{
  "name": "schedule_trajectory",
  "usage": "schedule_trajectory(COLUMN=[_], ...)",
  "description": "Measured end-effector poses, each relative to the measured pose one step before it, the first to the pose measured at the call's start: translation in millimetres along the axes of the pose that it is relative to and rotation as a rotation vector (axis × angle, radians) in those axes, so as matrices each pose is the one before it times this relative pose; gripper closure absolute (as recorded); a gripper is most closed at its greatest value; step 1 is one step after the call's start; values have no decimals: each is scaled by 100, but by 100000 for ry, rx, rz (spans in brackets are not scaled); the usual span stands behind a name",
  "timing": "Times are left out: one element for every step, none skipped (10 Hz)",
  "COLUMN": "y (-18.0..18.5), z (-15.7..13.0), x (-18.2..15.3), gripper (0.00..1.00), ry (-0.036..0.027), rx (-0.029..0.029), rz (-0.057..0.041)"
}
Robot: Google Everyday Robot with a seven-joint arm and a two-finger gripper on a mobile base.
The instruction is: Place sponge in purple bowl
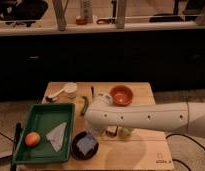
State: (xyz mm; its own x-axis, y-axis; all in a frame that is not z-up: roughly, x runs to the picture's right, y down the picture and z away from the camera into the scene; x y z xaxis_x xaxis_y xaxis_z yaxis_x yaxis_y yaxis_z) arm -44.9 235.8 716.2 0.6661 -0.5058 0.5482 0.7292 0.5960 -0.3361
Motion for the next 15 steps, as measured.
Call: schedule_trajectory(y=[-56, -118, -208, -246, -65, -95, -235, -9, -30, 19, 11, 59, 130, 76, 207], z=[-29, -24, 2, -20, -109, -70, -56, -57, 7, 30, 24, 45, -5, -54, -60], x=[-332, -484, -343, -351, -183, -151, -204, -16, 46, -2, -2, 47, 62, 62, 201], gripper=[100, 100, 100, 100, 100, 100, 99, 90, 81, 73, 65, 50, 42, 35, 23], ry=[-884, -1605, -916, -964, -1015, -712, -748, -1374, -1283, -838, -714, -984, -244, -158, -203], rx=[-478, -437, -146, -109, -255, -168, 134, -314, -71, -400, -390, -499, -435, -84, -2], rz=[-1959, -2888, -1951, -2150, -2272, -1772, -1784, -1423, -1239, -1143, -908, -1069, -114, -14, 256])
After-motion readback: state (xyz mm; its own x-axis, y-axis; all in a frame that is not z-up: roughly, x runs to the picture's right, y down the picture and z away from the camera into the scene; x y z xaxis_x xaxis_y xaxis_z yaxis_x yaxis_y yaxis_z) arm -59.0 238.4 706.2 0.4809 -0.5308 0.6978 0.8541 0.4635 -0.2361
